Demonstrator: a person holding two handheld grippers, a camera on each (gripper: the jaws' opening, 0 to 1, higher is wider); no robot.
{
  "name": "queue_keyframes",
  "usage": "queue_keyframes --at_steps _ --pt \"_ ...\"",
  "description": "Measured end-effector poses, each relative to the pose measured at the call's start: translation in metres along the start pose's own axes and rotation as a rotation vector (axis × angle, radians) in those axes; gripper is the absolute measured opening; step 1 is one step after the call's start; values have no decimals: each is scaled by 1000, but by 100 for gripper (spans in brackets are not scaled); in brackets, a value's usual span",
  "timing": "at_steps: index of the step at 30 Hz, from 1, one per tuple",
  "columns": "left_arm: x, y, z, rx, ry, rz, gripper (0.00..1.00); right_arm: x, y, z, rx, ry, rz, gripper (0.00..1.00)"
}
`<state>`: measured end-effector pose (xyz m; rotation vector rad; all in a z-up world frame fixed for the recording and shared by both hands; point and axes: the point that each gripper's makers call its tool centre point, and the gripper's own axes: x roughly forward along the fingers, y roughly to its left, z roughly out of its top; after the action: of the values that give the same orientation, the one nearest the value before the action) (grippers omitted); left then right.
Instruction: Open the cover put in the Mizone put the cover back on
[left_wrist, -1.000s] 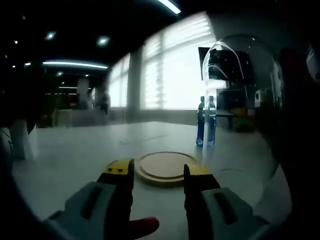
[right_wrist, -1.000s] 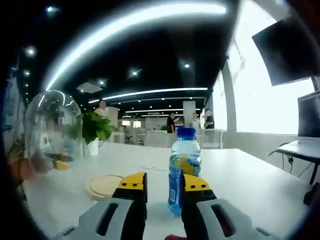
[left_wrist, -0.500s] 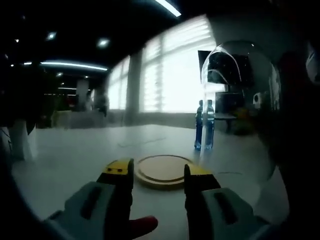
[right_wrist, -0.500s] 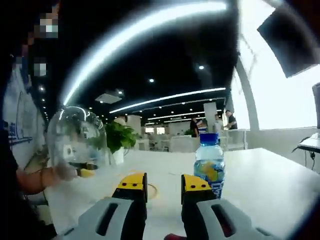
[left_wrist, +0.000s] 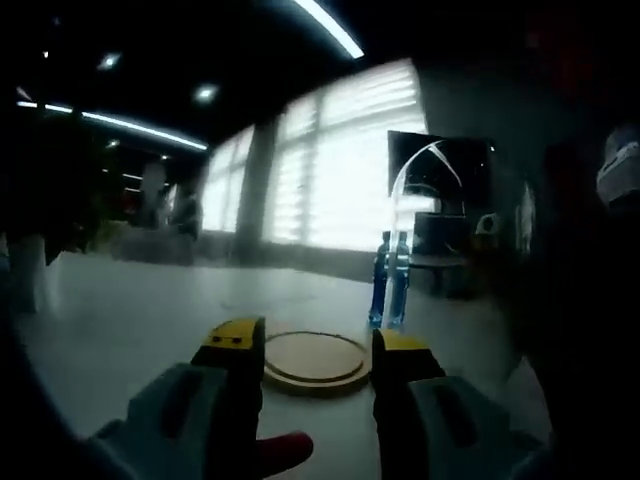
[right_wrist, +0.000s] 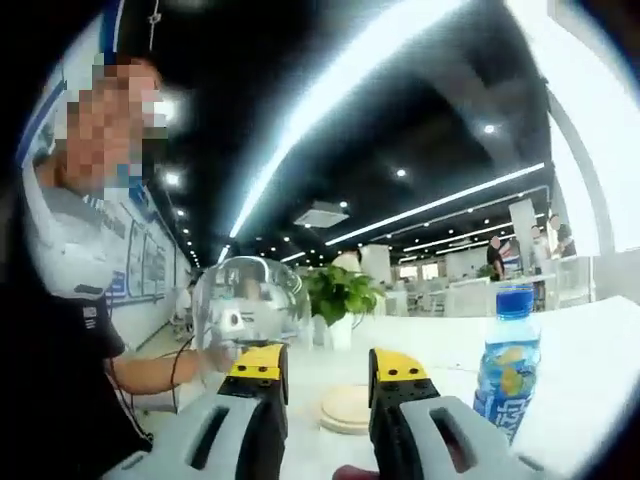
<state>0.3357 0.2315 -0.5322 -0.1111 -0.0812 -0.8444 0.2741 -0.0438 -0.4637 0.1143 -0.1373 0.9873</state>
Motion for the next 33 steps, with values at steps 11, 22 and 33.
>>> queue_keyframes --at_steps 11,22,33 --pt "4 5 -20 45 81 34 35 -17 -24 -11 -143 69 -234 26" --pt "2 11 -12 41 50 64 35 -5 -22 1 -157 54 -257 30" --pt "1 24 -13 19 41 110 35 -12 -49 13 -103 -14 -405 28"
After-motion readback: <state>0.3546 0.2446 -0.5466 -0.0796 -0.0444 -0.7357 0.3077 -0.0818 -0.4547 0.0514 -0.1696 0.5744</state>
